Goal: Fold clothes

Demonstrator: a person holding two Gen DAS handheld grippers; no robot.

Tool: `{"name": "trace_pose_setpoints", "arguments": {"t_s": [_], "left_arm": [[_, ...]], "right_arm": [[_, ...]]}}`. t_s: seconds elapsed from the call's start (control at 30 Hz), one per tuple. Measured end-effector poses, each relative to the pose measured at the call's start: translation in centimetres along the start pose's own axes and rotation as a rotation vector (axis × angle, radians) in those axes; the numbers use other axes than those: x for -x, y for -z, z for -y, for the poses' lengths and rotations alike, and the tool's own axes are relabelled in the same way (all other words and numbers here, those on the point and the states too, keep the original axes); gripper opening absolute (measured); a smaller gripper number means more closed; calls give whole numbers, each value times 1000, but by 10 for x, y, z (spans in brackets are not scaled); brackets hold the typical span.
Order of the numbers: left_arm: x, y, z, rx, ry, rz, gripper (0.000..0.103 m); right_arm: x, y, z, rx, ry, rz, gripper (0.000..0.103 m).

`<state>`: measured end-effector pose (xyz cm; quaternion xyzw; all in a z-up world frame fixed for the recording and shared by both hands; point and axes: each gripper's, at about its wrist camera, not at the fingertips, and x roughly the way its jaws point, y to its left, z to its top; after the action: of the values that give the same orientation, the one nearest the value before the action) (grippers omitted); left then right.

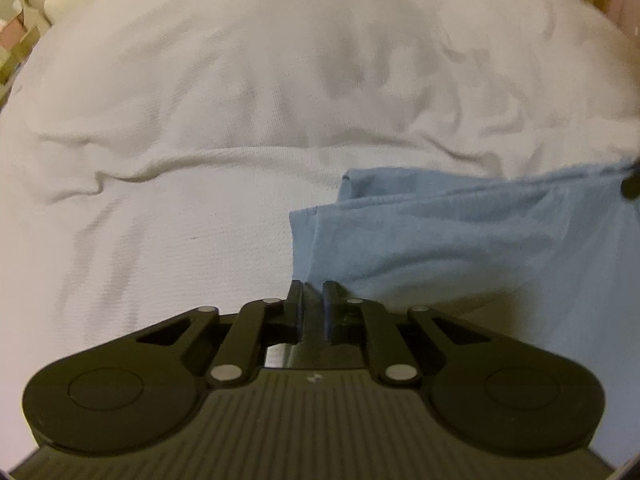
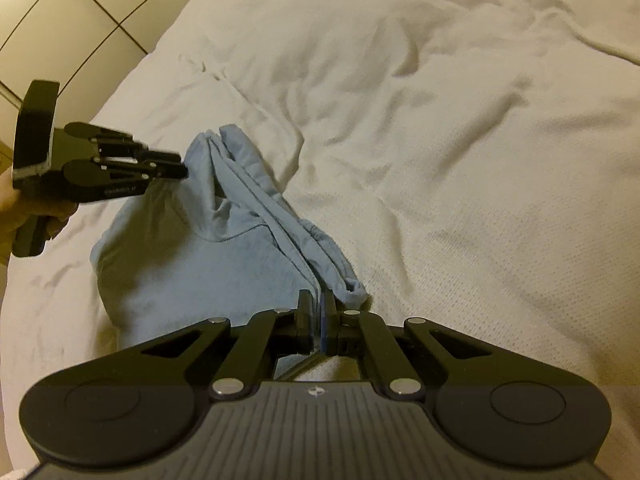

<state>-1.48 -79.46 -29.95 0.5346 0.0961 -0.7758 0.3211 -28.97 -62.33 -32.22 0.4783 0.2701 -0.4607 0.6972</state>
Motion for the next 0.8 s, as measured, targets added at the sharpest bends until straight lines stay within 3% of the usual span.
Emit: {"name": "trace_pose_setpoints", "arguments": {"t_s": [0.03, 0.13, 0.27, 0.3, 0.33, 0.4, 0.53, 0.7, 0.8], "left_arm": [[0, -1, -3, 17, 11, 11, 29], [-3, -7, -9, 44, 41, 23, 29], [-23, -15, -8, 38, 79, -27, 29], [-25, -16, -8, 33, 83, -30, 26], [-25, -18, -7, 26, 86, -26, 12], [-25, -21, -6, 12, 90, -19, 3], [-9, -19, -6, 15, 51, 81, 1], [-28, -12, -1, 14, 62, 45, 1], [-18, -13, -1, 33, 24, 100, 0]], "right_arm": [[0, 0, 1, -4, -3, -4, 2], [-2, -1, 0, 0, -7, -15, 3], [-4, 0, -2, 1, -6, -24, 3], [-4, -1, -3, 4, -4, -22, 3], [-3, -1, -3, 6, -1, -21, 2], [4, -2, -6, 20, 3, 7, 2], [13, 2, -11, 54, 18, 48, 1], [3, 7, -3, 30, 36, 13, 0], [19, 4, -6, 52, 27, 49, 0]]}}
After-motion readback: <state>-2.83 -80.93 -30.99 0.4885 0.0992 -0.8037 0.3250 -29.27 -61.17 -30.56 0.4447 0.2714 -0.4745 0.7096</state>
